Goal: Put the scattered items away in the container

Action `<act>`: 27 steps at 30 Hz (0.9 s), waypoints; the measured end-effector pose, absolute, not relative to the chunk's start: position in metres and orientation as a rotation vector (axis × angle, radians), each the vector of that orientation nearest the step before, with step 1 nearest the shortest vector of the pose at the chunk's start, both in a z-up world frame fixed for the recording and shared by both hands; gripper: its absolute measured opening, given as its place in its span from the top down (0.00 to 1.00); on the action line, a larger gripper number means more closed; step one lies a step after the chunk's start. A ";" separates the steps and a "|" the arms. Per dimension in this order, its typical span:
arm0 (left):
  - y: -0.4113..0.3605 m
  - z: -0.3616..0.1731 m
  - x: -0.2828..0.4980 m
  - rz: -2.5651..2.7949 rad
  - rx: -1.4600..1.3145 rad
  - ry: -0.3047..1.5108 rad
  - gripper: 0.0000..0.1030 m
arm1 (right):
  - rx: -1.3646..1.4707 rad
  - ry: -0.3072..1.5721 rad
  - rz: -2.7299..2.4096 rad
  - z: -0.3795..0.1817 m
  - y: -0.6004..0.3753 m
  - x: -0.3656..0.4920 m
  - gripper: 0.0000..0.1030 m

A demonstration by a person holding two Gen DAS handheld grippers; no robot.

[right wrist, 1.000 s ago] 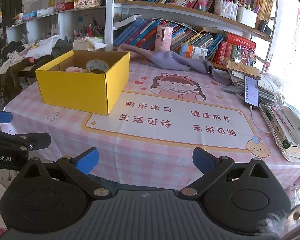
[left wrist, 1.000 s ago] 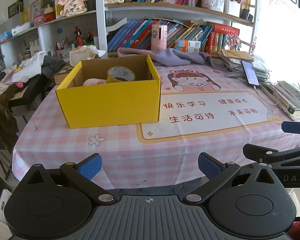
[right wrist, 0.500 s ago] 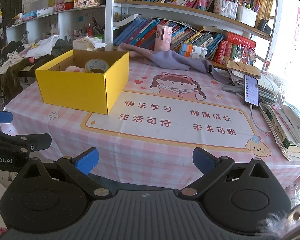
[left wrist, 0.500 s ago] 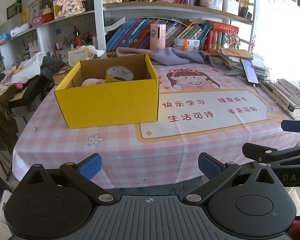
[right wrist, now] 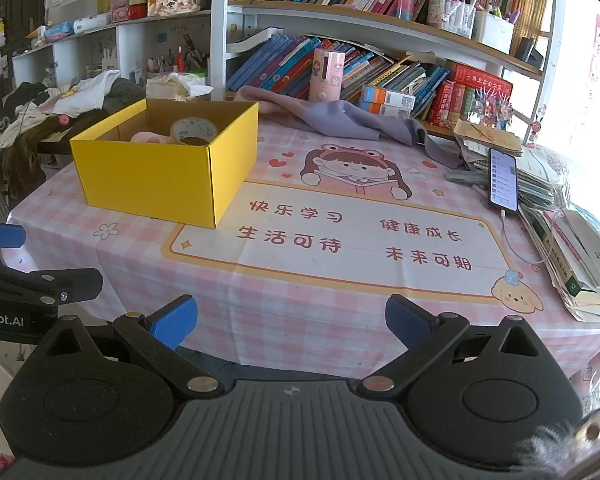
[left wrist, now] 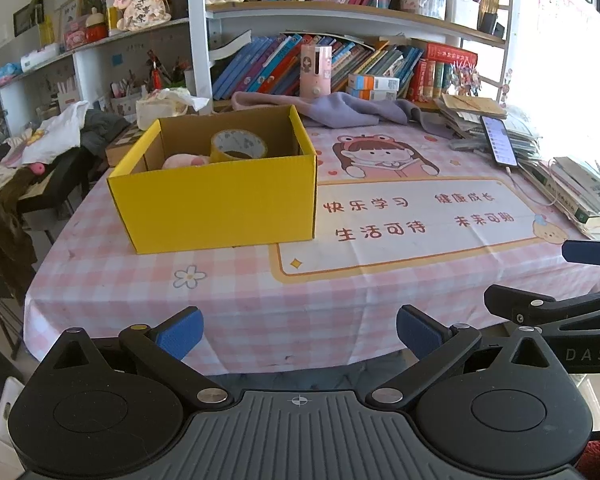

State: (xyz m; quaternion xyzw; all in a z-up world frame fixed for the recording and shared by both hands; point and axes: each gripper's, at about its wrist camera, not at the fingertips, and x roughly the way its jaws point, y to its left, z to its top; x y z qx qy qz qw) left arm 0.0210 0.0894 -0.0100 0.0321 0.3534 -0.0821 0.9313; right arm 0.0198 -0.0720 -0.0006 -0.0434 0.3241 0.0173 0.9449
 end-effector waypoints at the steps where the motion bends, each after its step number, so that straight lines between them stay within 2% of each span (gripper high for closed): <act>1: 0.089 -0.010 0.021 -0.168 0.067 0.723 0.00 | -0.088 0.661 0.035 0.000 -0.072 0.020 0.01; 27: 0.084 -0.012 0.019 -0.168 0.067 0.742 0.00 | -0.086 0.664 0.034 0.000 -0.073 0.019 0.01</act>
